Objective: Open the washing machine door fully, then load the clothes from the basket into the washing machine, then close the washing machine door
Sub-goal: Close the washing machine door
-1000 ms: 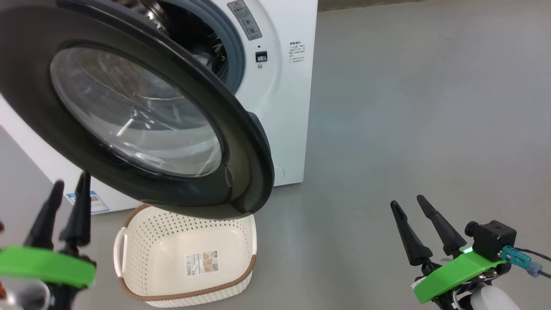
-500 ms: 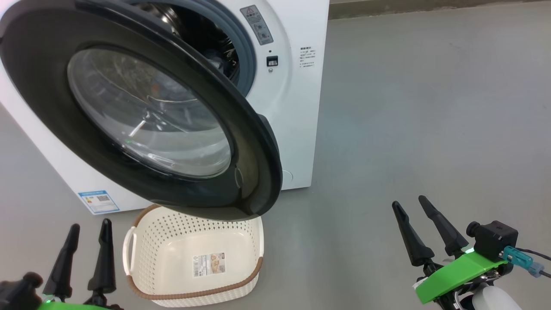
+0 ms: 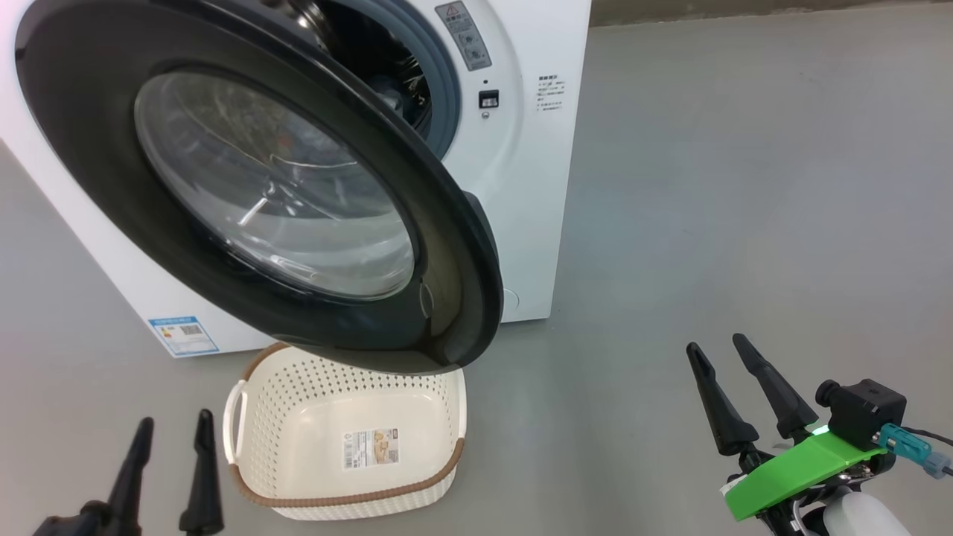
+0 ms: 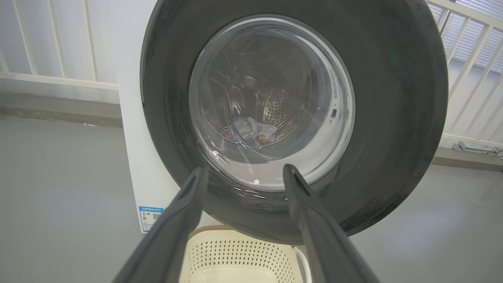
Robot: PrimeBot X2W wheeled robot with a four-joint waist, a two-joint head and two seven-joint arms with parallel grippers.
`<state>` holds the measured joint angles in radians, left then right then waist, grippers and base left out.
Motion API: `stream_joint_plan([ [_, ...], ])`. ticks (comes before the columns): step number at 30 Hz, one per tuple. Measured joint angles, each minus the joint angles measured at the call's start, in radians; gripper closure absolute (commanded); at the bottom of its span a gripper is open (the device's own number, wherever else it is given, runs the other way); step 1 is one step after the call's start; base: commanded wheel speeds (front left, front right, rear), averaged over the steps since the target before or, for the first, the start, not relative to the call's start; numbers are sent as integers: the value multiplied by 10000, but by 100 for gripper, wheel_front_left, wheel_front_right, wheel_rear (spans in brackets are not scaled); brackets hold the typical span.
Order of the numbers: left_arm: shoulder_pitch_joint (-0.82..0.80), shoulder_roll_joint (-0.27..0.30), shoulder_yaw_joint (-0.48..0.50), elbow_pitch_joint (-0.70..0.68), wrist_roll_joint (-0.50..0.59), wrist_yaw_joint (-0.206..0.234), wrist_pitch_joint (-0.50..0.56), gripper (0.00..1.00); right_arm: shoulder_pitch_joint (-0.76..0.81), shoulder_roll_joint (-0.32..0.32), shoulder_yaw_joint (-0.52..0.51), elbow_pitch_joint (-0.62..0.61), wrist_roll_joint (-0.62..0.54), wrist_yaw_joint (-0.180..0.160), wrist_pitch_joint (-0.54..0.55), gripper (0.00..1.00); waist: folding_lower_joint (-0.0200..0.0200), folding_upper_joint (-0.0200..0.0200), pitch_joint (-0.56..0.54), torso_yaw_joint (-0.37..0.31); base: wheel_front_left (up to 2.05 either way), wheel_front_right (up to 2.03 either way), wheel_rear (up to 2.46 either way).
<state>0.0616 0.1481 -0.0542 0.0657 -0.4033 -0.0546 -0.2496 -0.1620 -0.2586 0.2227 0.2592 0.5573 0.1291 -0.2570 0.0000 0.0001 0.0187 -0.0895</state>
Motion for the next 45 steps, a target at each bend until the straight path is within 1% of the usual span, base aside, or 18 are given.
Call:
stream_joint_plan([
  [7, -1, -272, 433, -63, 399, -42, 0, 0, -1, -29, 0, 0, 0, 0, 0, 0, 0, 0, 57, 18, 0, 0, 0],
  [8, -1, -318, 529, -79, 522, -123, 0, 0, -2, -35, 0, -2, 0, 0, 0, 0, 0, 0, 49, 11, 0, 0, 0],
  [15, 0, -552, 752, -92, 748, -314, -2, 0, -2, -58, 8, 0, 0, 0, 0, 0, 0, 0, -5, -15, 0, 0, 0],
  [28, -1, -817, 966, -58, 1030, -556, -2, 0, -2, -67, 10, 0, 0, 0, 0, 0, 0, 0, -14, 25, 0, 0, 0],
  [45, -14, -926, 1164, -86, 1118, -656, -29, 0, -2, -100, -42, -25, 0, 0, 0, 0, 0, 0, 52, 187, 0, 0, 0],
])
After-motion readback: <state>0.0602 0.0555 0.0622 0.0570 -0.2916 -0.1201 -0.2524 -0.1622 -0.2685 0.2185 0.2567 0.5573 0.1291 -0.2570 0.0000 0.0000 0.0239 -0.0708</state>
